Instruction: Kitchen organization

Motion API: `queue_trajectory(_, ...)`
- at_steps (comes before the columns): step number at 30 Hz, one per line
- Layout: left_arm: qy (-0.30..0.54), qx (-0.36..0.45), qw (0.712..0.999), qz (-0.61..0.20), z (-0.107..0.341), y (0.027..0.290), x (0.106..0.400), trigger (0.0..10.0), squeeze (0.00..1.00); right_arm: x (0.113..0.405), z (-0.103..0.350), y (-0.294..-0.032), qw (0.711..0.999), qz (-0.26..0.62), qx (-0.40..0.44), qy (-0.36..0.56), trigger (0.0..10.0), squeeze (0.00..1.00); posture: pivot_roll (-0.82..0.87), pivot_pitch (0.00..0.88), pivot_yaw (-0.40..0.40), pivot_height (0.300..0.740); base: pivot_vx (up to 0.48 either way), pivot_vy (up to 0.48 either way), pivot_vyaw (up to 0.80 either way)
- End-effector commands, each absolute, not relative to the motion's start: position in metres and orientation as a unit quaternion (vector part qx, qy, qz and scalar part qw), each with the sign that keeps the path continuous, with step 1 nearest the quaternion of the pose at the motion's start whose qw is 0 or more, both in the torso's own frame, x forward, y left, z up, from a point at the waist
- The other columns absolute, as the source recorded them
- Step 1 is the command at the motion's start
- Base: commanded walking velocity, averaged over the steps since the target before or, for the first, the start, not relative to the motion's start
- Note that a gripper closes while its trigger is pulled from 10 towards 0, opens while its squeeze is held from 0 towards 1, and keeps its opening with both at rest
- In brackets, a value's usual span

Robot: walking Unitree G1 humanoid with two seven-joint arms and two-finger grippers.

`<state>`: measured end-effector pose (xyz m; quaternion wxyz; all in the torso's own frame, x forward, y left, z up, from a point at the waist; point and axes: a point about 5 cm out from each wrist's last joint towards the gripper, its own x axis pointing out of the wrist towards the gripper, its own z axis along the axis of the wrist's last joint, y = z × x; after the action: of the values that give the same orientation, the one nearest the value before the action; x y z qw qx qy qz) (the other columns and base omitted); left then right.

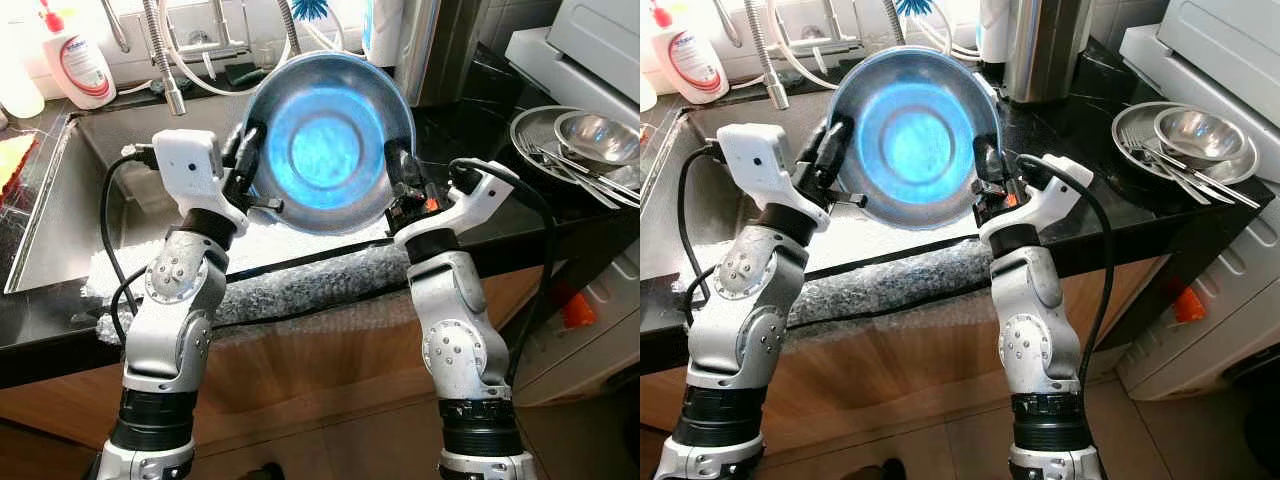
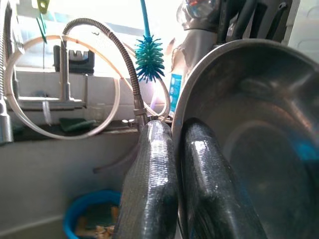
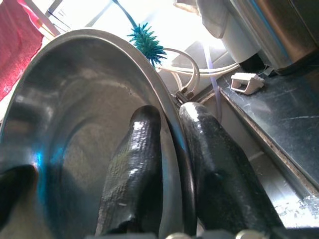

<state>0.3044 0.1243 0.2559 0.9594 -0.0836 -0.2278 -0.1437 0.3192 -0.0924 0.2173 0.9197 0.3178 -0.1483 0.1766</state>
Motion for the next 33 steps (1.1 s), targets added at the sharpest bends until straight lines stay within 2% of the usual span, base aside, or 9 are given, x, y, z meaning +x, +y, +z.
queue_trajectory(1,-0.225,-0.092,0.962,-0.123,0.257,0.132,0.306,0.0,0.00,0.317,0.225,-0.087,0.915,0.189,0.318,-0.162,10.0,1.00,-0.05,0.118,0.052,0.740,0.000,0.000,0.00)
queue_trajectory(13,-0.271,-0.248,0.930,-0.017,0.283,0.171,0.310,0.0,0.00,0.316,0.226,-0.084,0.913,0.201,0.316,-0.162,10.0,1.00,-0.05,0.117,0.051,0.740,0.000,0.000,0.00)
queue_trajectory(16,-0.283,-0.241,0.928,0.030,0.288,0.185,0.310,0.0,0.00,0.316,0.225,-0.084,0.913,0.199,0.316,-0.162,10.0,1.00,-0.05,0.116,0.050,0.740,0.000,0.000,0.00)
queue_trajectory(19,-0.291,-0.174,0.939,0.064,0.289,0.193,0.310,0.0,0.00,0.316,0.225,-0.088,0.923,0.184,0.294,-0.167,10.0,1.00,-0.05,0.115,0.050,0.740,0.000,0.000,0.00)
queue_trajectory(20,-0.284,-0.122,0.949,0.065,0.286,0.193,0.312,3.1,0.00,0.315,0.226,-0.091,0.933,0.172,0.262,-0.176,10.0,0.00,-0.05,0.117,0.051,0.740,0.000,0.000,0.00)
queue_trajectory(22,-0.281,-0.106,0.952,0.064,0.284,0.192,0.312,3.1,0.00,0.315,0.226,-0.092,0.936,0.167,0.252,-0.179,10.0,0.00,-0.05,0.117,0.051,0.740,0.000,0.000,0.00)
queue_trajectory(23,-0.273,-0.077,0.957,0.065,0.279,0.195,0.313,10.0,0.00,0.315,0.229,-0.097,0.952,0.144,0.184,-0.196,10.0,0.00,-0.05,0.118,0.051,0.740,0.000,0.000,0.00)
queue_trajectory(26,-0.271,-0.039,0.958,0.080,0.276,0.206,0.312,10.0,0.00,0.308,0.233,-0.106,0.961,0.120,0.114,-0.220,10.0,0.00,-0.06,0.120,0.051,0.740,0.000,0.000,0.00)
queue_trajectory(33,-0.257,0.064,0.959,0.095,0.264,0.222,0.309,10.0,0.00,0.289,0.222,-0.123,0.972,0.098,0.053,-0.209,10.0,0.00,-0.07,0.129,0.044,0.740,0.000,0.000,0.00)
